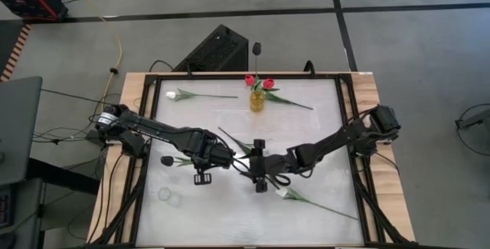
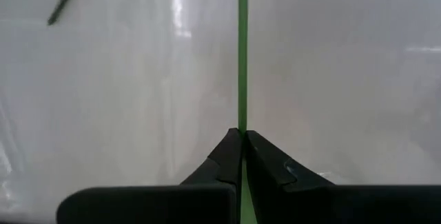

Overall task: Sort flowers into vase by color
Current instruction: Put the black tulip into the yellow vase

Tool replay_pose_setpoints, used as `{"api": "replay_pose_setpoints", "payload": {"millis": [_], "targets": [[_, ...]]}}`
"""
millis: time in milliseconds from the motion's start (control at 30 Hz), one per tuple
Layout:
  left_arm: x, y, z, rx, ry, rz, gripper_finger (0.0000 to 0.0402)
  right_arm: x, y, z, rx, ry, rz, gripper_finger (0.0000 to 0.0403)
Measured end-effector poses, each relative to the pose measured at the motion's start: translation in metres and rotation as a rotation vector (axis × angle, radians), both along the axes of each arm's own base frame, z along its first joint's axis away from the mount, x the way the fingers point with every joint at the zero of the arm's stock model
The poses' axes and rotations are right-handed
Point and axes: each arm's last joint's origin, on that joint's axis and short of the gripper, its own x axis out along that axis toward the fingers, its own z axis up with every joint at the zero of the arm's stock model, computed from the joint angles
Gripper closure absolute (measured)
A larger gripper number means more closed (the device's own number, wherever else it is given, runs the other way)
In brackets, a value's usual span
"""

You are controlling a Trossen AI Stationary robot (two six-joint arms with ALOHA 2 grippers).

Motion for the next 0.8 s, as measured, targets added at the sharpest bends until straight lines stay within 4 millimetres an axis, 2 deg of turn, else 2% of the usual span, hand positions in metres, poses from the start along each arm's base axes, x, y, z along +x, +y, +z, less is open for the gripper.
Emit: {"api": "replay_pose_setpoints", "payload": {"millis": [133, 467, 600, 800], "targets": [[0.001, -0.001, 0.000, -0.024, -0.004, -0.004, 0.0402, 0.005, -0.002, -0.005, -0.055, 0.021, -0.040, 0.0121], [0.003, 0.001, 0.000, -0.029, -0.022, -0.018, 0.0402, 0.003, -0.008, -0.012, -0.079, 0.092, -0.064, 0.0134], [0.004, 0.001, 0.000, -0.034, -0.029, -0.031, 0.0402, 0.002, -0.007, -0.013, -0.070, 0.104, -0.069, 0.0166], [0.004, 0.001, 0.000, -0.037, -0.026, -0.033, 0.0401, 0.002, -0.008, -0.013, -0.067, 0.102, -0.072, 0.0245]]}}
